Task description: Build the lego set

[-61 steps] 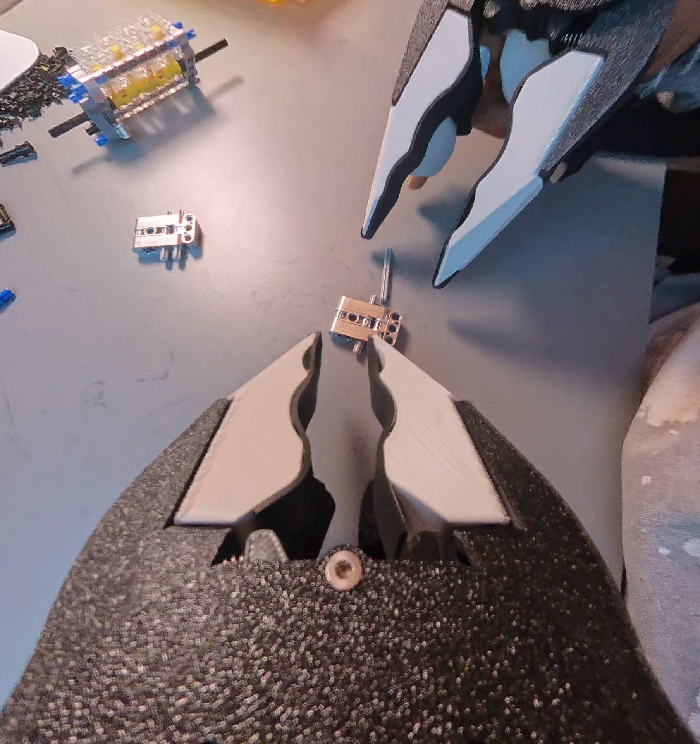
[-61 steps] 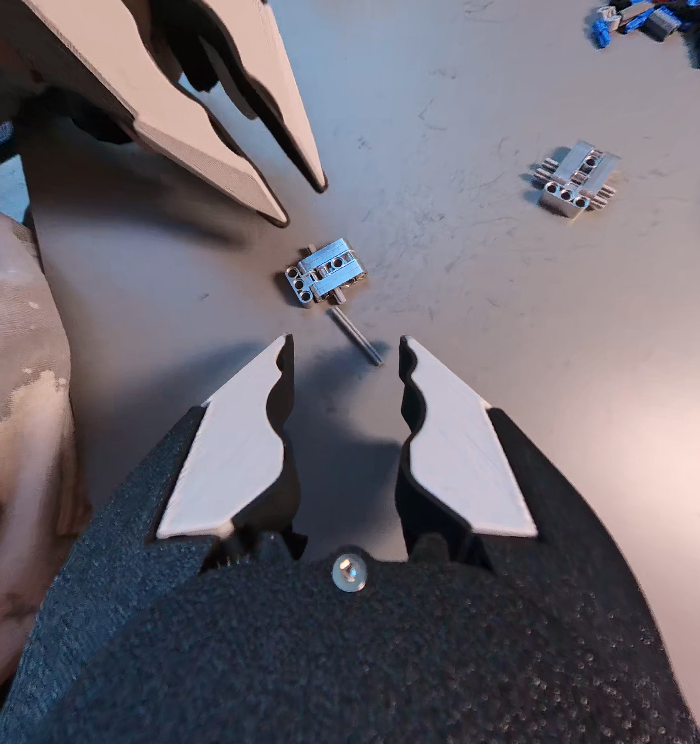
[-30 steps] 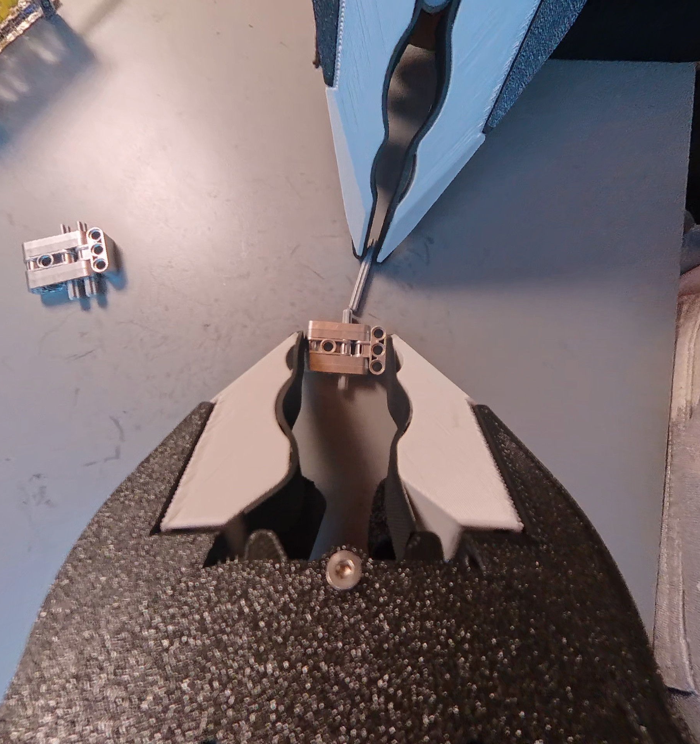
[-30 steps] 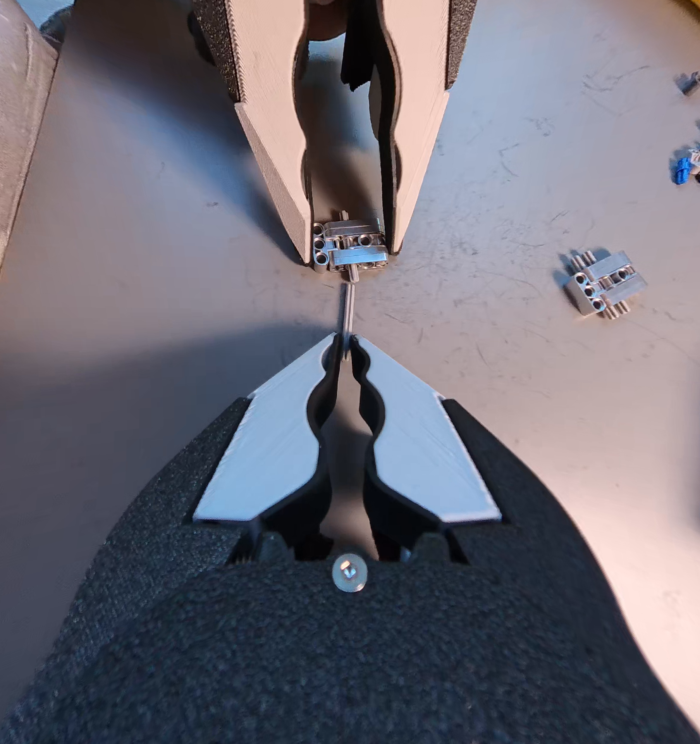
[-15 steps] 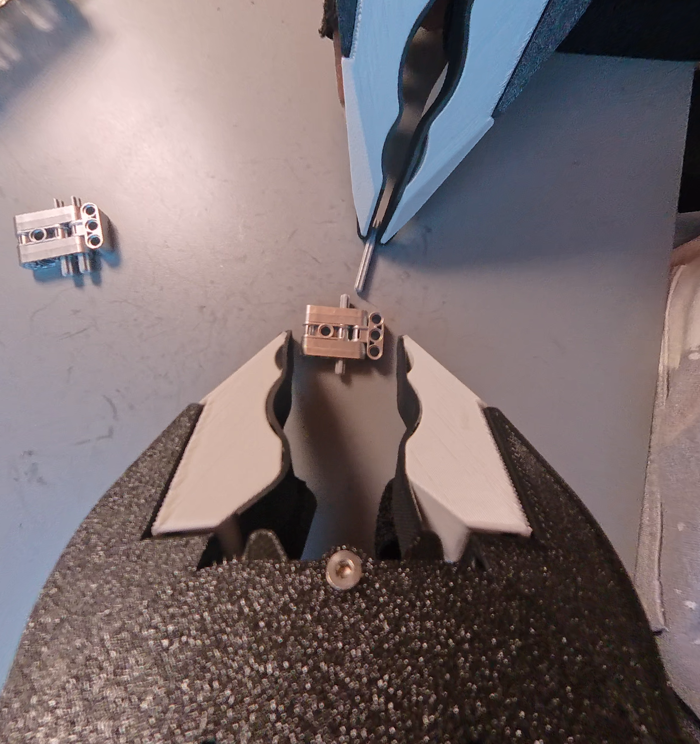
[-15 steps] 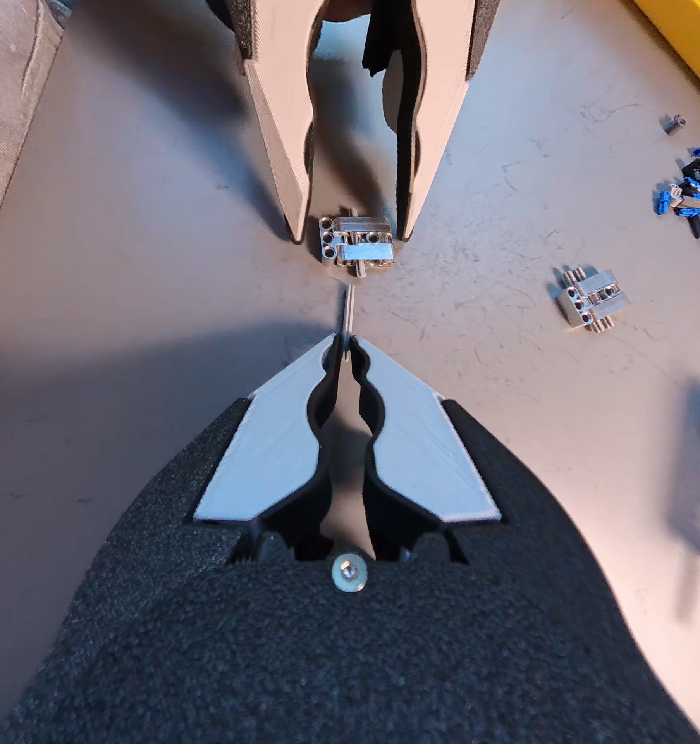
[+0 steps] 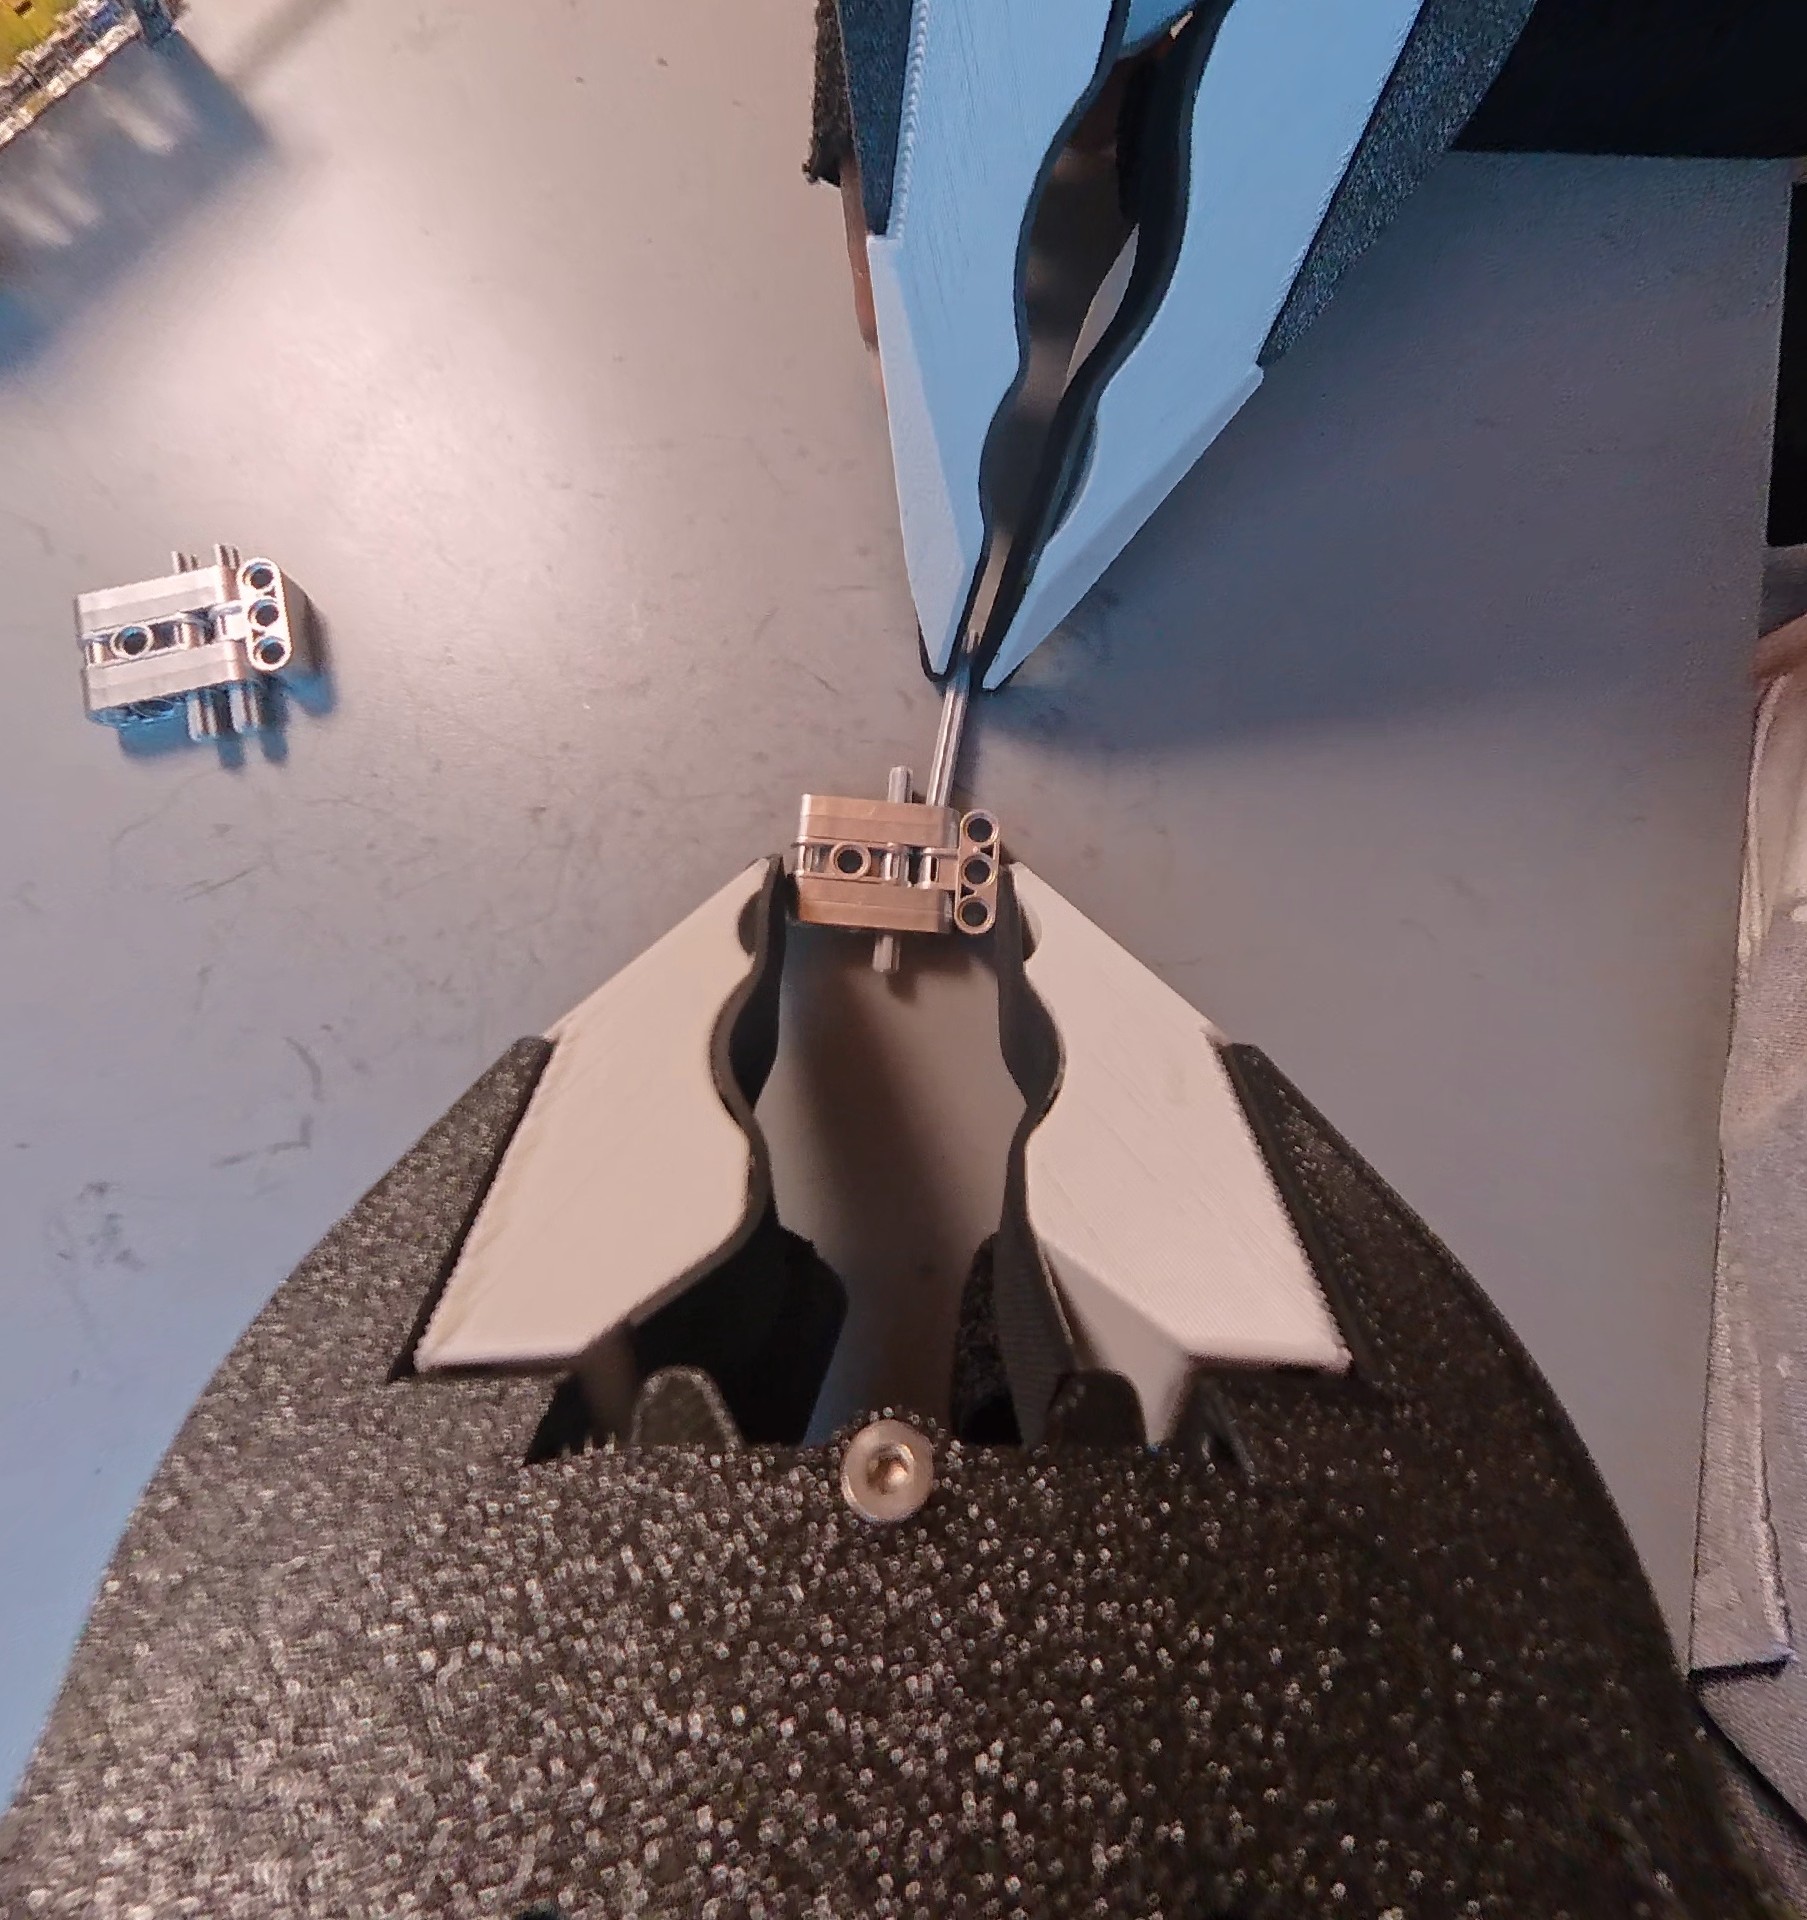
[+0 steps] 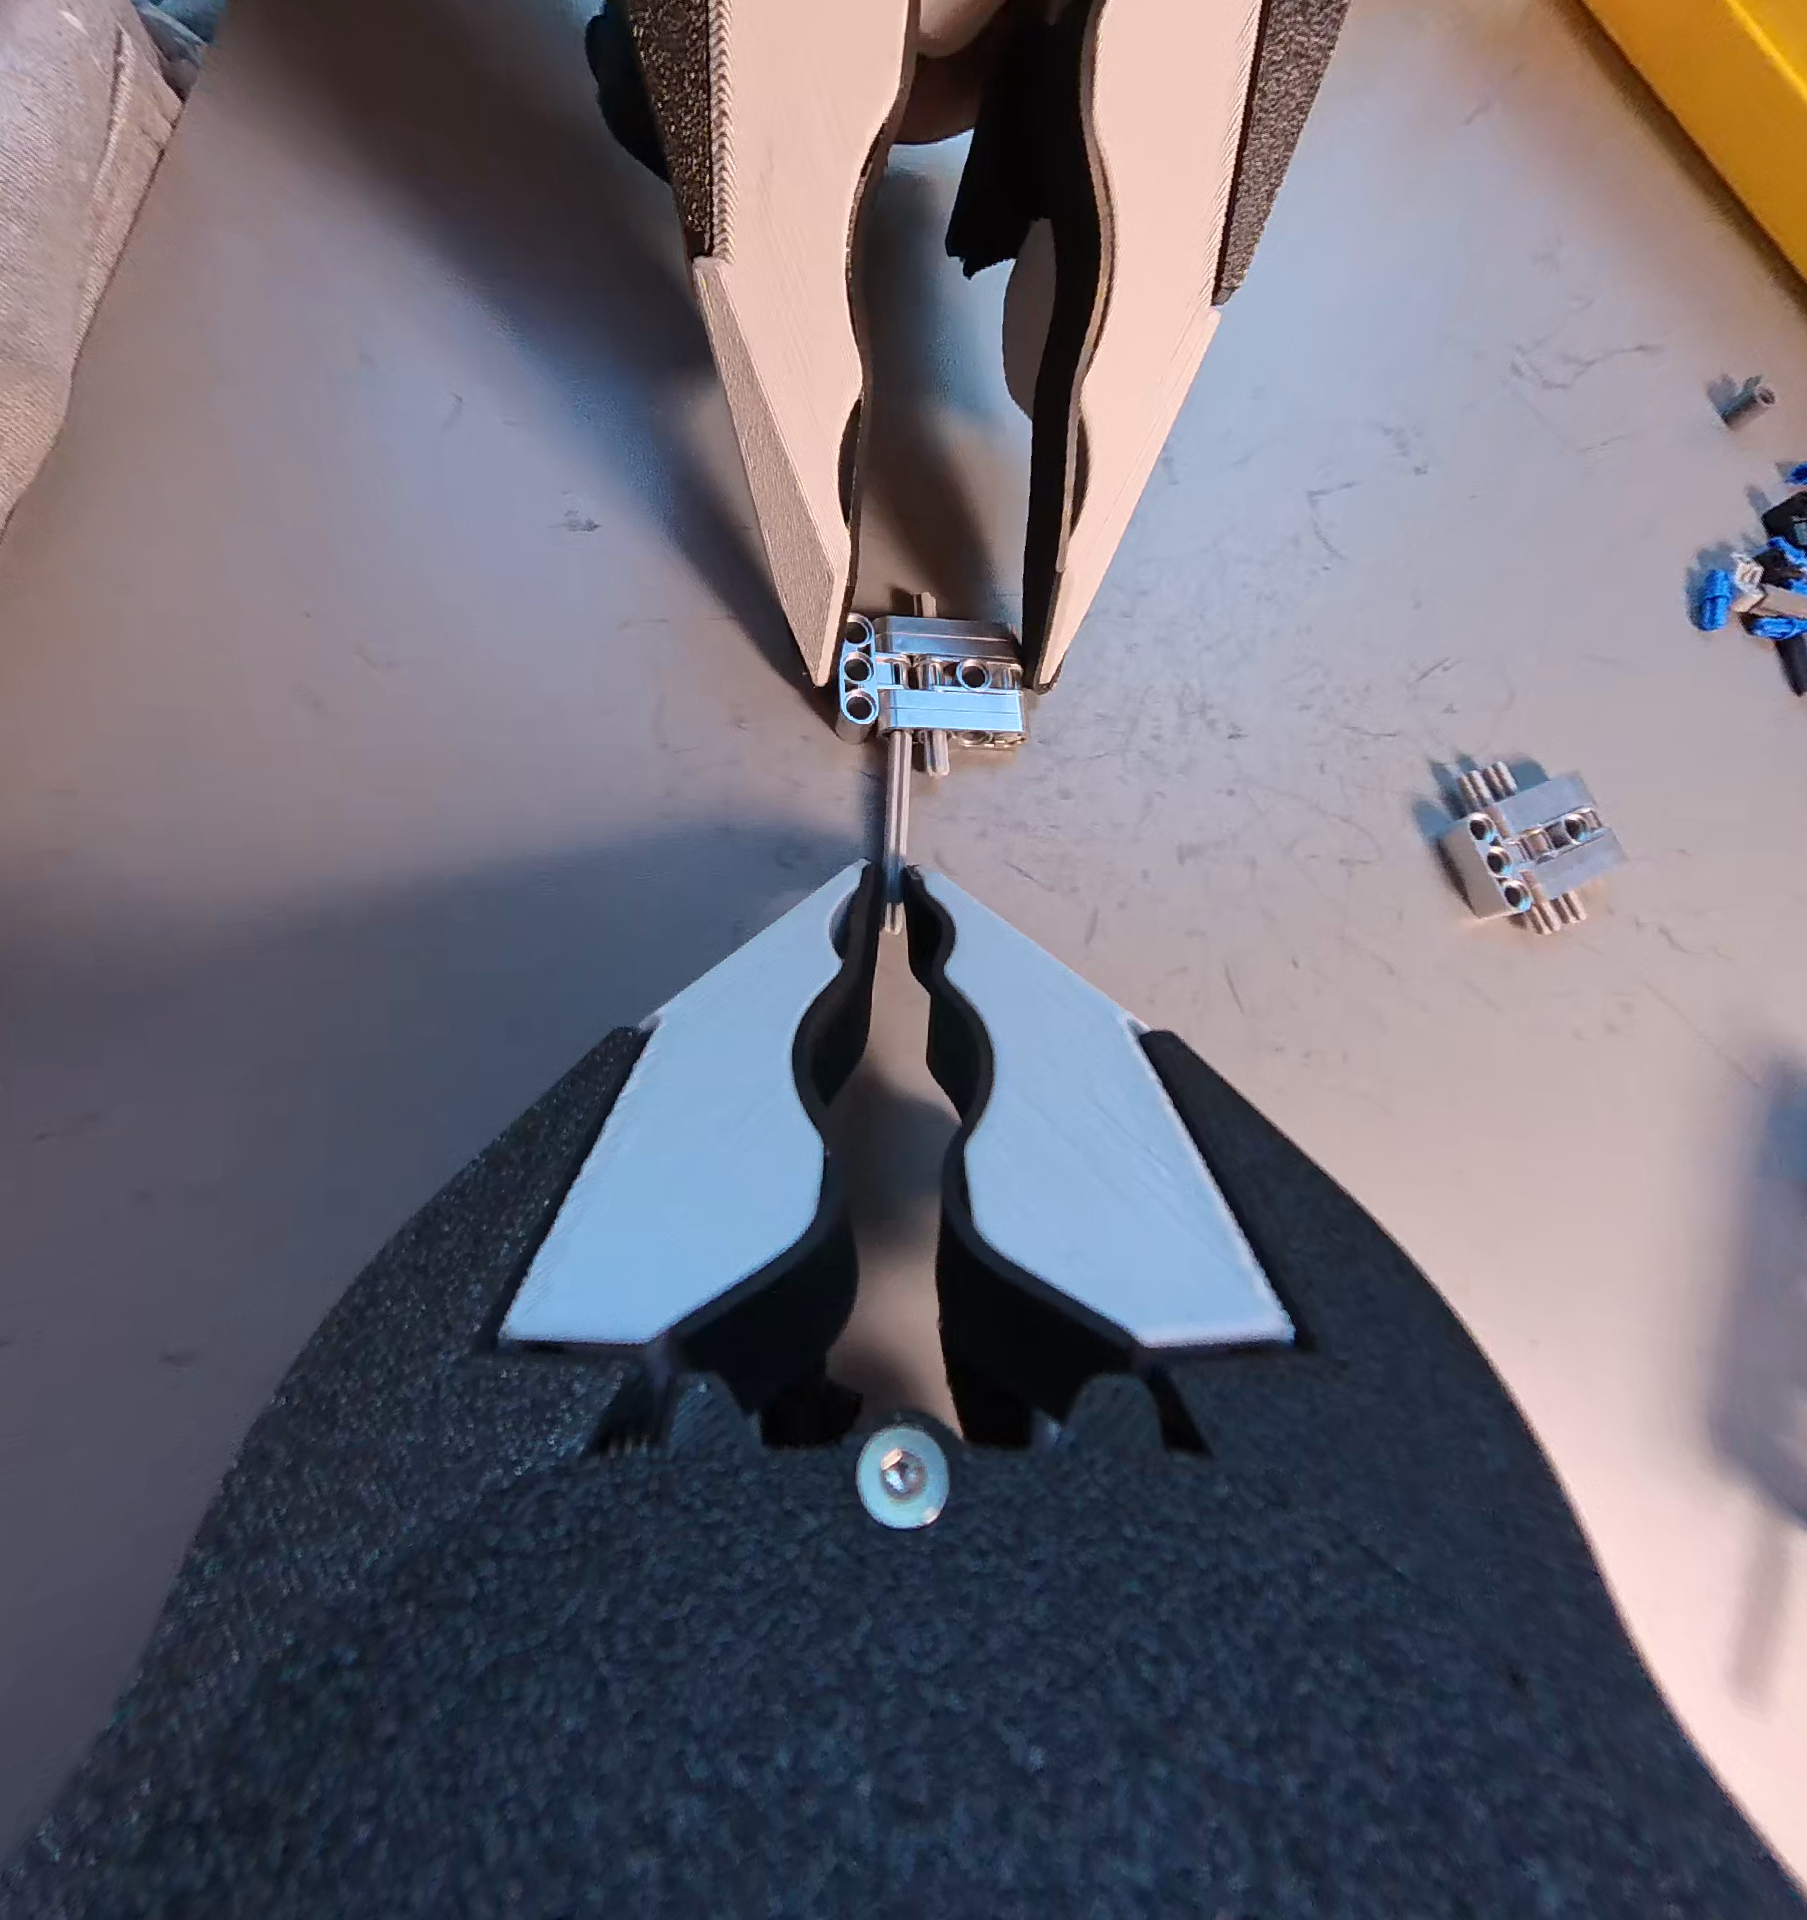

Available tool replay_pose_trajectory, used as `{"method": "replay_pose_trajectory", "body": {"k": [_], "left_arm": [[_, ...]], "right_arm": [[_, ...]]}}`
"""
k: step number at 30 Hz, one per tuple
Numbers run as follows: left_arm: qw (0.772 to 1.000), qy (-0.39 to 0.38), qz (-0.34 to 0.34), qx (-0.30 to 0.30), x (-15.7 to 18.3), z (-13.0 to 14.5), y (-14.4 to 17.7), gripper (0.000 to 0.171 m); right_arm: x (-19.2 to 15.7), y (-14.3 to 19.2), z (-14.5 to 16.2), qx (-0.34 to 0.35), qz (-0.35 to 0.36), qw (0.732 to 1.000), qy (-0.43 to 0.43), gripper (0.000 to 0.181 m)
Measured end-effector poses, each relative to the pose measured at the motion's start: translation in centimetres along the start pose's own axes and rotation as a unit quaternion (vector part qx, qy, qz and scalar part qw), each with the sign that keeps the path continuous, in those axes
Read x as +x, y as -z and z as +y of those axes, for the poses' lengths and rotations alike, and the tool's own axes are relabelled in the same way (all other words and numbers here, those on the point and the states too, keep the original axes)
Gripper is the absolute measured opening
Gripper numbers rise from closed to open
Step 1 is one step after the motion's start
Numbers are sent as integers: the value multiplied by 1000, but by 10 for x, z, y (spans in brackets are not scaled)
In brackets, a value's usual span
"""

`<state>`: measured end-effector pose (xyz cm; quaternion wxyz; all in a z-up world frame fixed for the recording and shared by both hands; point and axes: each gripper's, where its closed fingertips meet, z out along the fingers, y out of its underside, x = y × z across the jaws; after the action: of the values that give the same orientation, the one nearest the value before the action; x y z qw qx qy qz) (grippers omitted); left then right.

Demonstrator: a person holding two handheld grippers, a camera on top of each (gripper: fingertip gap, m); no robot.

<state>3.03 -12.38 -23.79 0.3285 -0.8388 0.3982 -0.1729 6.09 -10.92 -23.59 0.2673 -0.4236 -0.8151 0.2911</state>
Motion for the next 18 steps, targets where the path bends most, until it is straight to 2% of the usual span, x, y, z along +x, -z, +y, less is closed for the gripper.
{"method": "replay_pose_trajectory", "body": {"k": [18], "left_arm": [[1000, -9, 12, 6, 0, -1, -1, 38]], "right_arm": [[-3, 2, -7, 20, 12, 999, 36, 1]]}}
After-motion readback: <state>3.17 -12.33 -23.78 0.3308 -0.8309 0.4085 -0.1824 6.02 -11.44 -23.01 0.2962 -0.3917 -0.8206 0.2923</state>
